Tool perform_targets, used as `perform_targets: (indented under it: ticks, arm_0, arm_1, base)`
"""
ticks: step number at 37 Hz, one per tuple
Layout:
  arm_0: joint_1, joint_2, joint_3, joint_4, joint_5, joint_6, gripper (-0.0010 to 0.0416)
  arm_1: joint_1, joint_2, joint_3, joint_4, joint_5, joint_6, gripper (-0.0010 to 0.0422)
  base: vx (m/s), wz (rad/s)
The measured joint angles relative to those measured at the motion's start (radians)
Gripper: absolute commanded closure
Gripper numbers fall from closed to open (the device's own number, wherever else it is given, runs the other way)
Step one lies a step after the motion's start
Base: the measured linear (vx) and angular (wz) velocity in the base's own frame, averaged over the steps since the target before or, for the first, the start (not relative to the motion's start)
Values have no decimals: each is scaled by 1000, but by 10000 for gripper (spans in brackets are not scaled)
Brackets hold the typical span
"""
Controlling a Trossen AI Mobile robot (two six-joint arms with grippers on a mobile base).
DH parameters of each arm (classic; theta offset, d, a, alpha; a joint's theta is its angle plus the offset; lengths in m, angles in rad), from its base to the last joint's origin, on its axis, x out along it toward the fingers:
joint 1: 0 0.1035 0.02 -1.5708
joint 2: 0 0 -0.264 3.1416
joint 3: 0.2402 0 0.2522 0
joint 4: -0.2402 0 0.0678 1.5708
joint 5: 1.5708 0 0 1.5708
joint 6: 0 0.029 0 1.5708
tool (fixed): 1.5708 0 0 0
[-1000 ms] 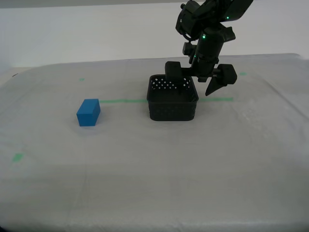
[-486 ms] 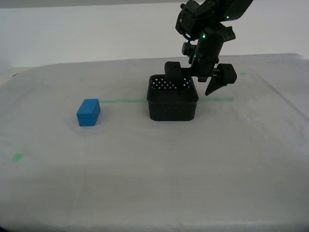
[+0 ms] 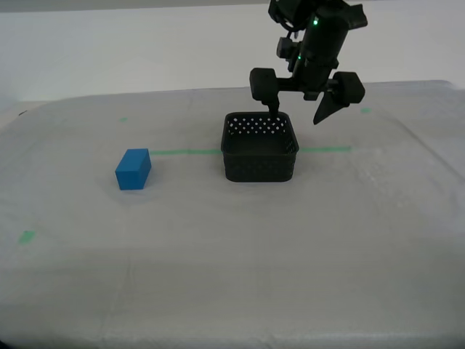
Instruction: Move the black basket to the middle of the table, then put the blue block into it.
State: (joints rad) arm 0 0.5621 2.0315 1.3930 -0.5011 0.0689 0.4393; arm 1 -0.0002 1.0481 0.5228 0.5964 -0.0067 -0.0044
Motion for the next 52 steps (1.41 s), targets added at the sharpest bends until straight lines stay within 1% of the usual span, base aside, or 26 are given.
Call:
perform_targets:
  ticks: [4,13,18,22,26,34,39,41,46,52]
  arm_0:
    - [0,-42,0,-48,1,-21,5]
    - [-1,-133,0,-142,9,-55,5]
    - [-1,-177,-2,-189,25,-79,5]
    - [-6,-217,-21,-191,34,-100,5]
    - [-22,-276,-79,-158,35,-103,5]
    - [-97,-414,-215,-130,35,-109,5]
    - [-160,-488,-281,-129,35,-126,5]
    - [-185,-509,-299,-129,34,-136,5]
    - [-245,-547,-340,-132,34,-185,5]
    - [-303,-559,-364,-135,32,-220,5]
  arm_1:
    - [0,0,0,0,0,0,412]
    - [0,0,0,0,0,0,412]
    - [0,0,0,0,0,0,412]
    - [0,0,0,0,0,0,412]
    - [0,0,0,0,0,0,412]
    - [0,0,0,0,0,0,412]
    - [0,0,0,0,0,0,412]
    - [0,0,0,0,0,0,412]
    - [0,0,0,0,0,0,412]
    - [0,0,0,0,0,0,412]
  base:
    - [0,0]
    - [0,0]
    - [0,0]
    - [0,0]
    - [0,0]
    - [0,0]
    - [0,0]
    - [0,0]
    - [0,0]
    - [0,0]
